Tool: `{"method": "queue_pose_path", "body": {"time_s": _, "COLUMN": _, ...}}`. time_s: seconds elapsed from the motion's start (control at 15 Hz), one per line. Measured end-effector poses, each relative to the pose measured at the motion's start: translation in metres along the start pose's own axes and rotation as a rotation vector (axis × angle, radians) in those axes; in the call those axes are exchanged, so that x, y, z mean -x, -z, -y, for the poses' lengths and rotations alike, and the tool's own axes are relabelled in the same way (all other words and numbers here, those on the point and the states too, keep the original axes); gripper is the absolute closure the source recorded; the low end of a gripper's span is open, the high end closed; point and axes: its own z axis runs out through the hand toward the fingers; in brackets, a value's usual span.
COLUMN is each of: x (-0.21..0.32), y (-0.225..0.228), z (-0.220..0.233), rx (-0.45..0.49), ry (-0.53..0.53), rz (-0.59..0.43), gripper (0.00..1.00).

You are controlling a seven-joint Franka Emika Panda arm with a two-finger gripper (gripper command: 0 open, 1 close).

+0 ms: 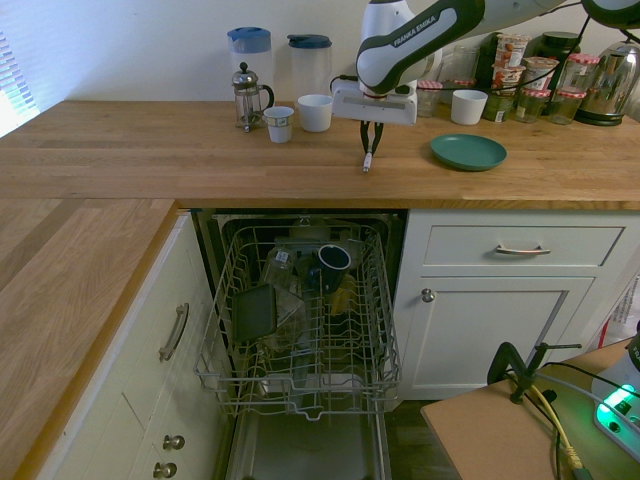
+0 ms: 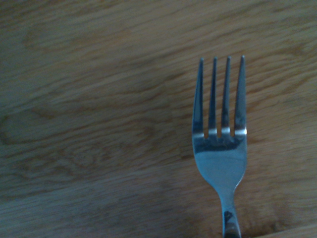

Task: Put the fork in the dishwasher

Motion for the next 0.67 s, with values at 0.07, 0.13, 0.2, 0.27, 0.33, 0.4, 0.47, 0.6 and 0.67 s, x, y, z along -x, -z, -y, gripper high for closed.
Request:
{"method": "queue_pose_path", "body": {"time_s": 0.07, "x": 0.000, "y": 0.013, "z": -0.006, "rx": -0.008, "ry": 0.005, "rz": 0.000, "gripper": 1.00}}
{"method": "queue_pose_path", "body": {"time_s": 0.13, "x": 0.001, "y": 0.027, "z": -0.015, "rx": -0.013, "ry": 0.012, "rz": 0.000, "gripper": 1.00}}
{"method": "queue_pose_path", "body": {"time_s": 0.2, "x": 0.003, "y": 0.040, "z": -0.026, "rx": -0.017, "ry": 0.024, "rz": 0.003, "gripper": 1.00}}
{"method": "queue_pose_path", "body": {"time_s": 0.27, "x": 0.007, "y": 0.052, "z": -0.039, "rx": -0.018, "ry": 0.040, "rz": 0.007, "gripper": 1.00}}
{"method": "queue_pose_path", "body": {"time_s": 0.33, "x": 0.013, "y": 0.065, "z": -0.054, "rx": -0.020, "ry": 0.057, "rz": 0.010, "gripper": 1.00}}
{"method": "queue_pose_path", "body": {"time_s": 0.4, "x": 0.021, "y": 0.076, "z": -0.070, "rx": -0.021, "ry": 0.074, "rz": 0.011, "gripper": 1.00}}
{"method": "queue_pose_path", "body": {"time_s": 0.47, "x": 0.031, "y": 0.086, "z": -0.087, "rx": -0.022, "ry": 0.093, "rz": 0.011, "gripper": 1.00}}
{"method": "queue_pose_path", "body": {"time_s": 0.6, "x": 0.052, "y": 0.101, "z": -0.119, "rx": -0.030, "ry": 0.125, "rz": 0.013, "gripper": 1.00}}
{"method": "queue_pose_path", "body": {"time_s": 0.67, "x": 0.063, "y": 0.106, "z": -0.132, "rx": -0.035, "ry": 0.132, "rz": 0.014, "gripper": 1.00}}
